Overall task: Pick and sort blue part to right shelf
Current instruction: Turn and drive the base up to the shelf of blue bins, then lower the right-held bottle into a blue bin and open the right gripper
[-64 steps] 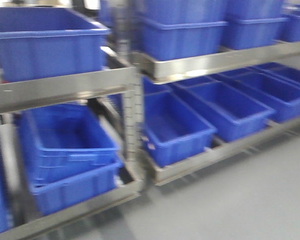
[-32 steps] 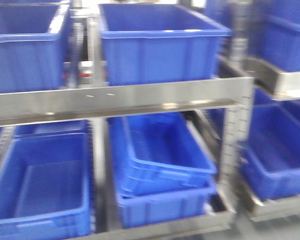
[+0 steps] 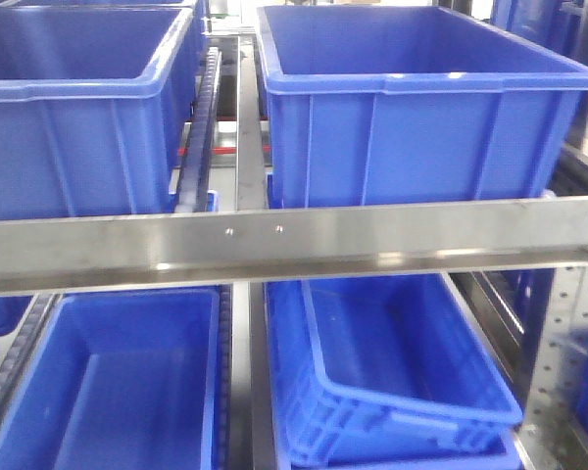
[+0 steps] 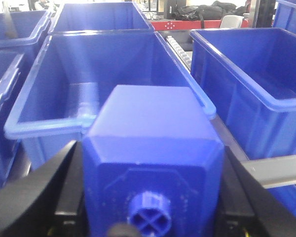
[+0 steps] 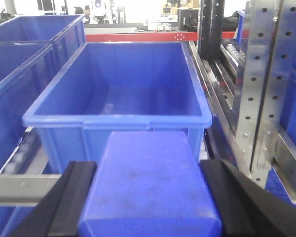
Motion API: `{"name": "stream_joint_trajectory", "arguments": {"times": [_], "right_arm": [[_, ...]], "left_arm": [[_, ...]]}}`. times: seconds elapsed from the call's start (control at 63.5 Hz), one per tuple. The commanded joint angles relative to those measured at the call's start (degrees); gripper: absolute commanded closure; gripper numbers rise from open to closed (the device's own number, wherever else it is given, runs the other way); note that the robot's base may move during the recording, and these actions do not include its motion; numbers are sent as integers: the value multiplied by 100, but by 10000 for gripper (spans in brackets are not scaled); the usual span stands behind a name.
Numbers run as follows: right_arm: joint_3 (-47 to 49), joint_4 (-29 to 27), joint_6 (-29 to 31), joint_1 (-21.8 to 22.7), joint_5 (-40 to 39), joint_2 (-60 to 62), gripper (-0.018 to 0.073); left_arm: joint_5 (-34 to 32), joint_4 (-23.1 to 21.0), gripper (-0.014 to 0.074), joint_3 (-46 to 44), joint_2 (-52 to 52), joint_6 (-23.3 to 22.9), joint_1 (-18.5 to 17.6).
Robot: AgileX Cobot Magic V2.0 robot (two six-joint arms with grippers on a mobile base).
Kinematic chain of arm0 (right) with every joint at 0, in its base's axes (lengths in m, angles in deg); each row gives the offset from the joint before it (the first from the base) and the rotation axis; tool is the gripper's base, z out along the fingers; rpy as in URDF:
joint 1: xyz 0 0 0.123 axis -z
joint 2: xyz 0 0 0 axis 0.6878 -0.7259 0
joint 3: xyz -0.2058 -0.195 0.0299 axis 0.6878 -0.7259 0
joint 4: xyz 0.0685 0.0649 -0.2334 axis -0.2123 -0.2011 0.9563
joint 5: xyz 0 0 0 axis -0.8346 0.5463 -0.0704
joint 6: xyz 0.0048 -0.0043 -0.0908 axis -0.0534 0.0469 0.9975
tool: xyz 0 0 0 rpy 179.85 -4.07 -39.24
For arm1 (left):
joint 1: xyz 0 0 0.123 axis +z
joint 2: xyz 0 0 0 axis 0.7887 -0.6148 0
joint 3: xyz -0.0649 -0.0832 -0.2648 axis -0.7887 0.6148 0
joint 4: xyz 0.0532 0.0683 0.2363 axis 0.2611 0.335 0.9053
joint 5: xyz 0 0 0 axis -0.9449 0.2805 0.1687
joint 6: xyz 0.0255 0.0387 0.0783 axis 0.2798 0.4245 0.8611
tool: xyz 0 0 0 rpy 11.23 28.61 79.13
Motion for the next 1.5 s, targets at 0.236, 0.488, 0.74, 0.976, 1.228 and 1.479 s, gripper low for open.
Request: {"name": "stream_joint_trajectory", "arguments": {"times": [0.236,0.488,0.74,0.976,1.228,1.479], "right_arm": [[172,35,56,36,-505,-29,169],[172,35,56,36,-505,-29,169],[172,35,56,36,-505,-29,169],[172,35,56,36,-505,-29,169],[172,35,56,36,-505,-29,169],[172,35,56,36,-505,-29,169]], "left_arm": [[-522,-45,244,-172,-43,-5,2],[-522,-45,244,-172,-43,-5,2],[-522,-45,244,-172,-43,-5,2],[-522,-45,244,-172,-43,-5,2],[-522,-45,244,-172,-43,-5,2],[-522,-45,244,-172,-43,-5,2]]}}
